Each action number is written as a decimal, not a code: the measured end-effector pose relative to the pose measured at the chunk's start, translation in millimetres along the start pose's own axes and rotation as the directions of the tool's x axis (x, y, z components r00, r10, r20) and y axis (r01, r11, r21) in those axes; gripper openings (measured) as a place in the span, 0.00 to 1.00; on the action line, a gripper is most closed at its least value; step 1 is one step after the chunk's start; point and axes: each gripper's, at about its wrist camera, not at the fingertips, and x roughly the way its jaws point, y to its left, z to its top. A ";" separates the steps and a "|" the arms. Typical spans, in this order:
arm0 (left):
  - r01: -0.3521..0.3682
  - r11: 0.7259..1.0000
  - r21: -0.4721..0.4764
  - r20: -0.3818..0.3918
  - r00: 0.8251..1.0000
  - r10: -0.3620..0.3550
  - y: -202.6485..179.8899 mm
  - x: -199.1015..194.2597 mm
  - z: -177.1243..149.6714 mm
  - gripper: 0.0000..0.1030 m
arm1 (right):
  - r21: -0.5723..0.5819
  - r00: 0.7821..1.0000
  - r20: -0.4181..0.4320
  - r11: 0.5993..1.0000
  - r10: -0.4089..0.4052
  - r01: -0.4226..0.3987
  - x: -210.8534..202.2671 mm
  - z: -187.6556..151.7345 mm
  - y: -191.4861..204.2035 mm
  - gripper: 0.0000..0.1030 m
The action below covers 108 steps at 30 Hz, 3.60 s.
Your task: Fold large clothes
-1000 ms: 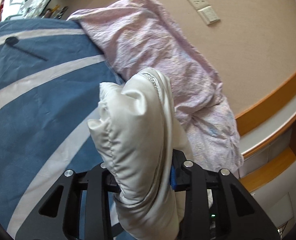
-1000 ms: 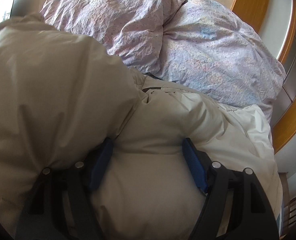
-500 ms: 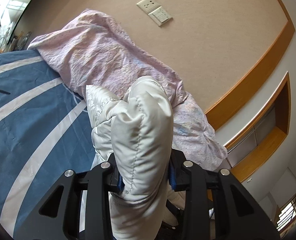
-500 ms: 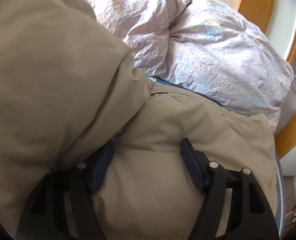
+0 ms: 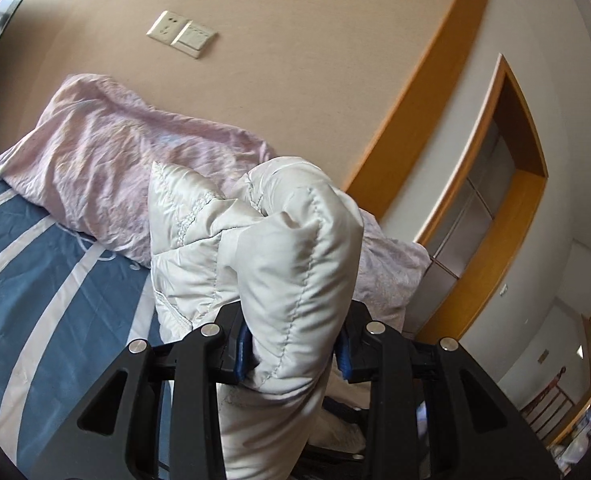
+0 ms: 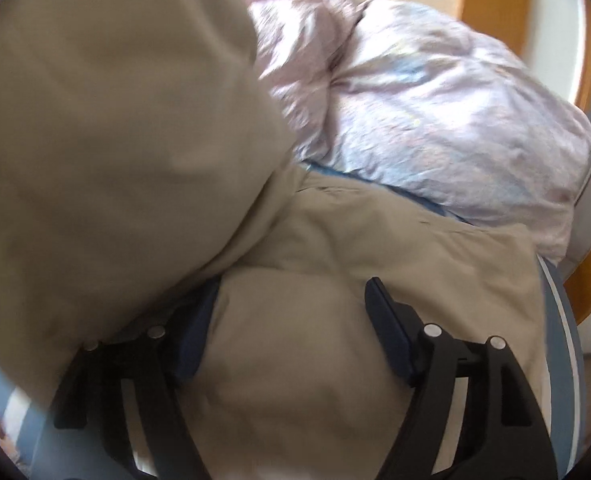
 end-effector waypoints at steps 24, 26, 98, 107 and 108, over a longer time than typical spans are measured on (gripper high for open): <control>0.195 0.931 0.310 -0.251 0.961 -0.118 -117.4 71.0 -92.5 0.32 | 0.411 0.995 -0.019 0.906 -0.100 0.099 -55.3 -64.7 -175.8 0.73; 0.206 0.921 0.332 -0.271 0.956 -0.116 -123.6 76.6 -101.6 0.32 | 0.451 0.993 -0.023 0.886 -0.114 0.112 -64.7 -73.4 -186.1 0.73; 0.051 0.871 0.489 -0.358 0.922 0.147 -65.2 184.6 -50.6 0.65 | 0.575 0.922 -0.020 0.759 0.386 -0.305 12.7 -12.5 -250.4 0.21; 0.060 0.852 0.519 -0.439 0.875 0.206 -63.7 205.3 -74.9 0.65 | 0.562 0.934 -0.026 0.778 0.355 -0.280 15.0 -19.4 -253.5 0.21; 0.060 0.853 0.519 -0.443 0.872 0.209 -63.6 206.4 -76.2 0.65 | 0.562 0.935 -0.028 0.779 0.354 -0.278 15.5 -19.6 -254.2 0.21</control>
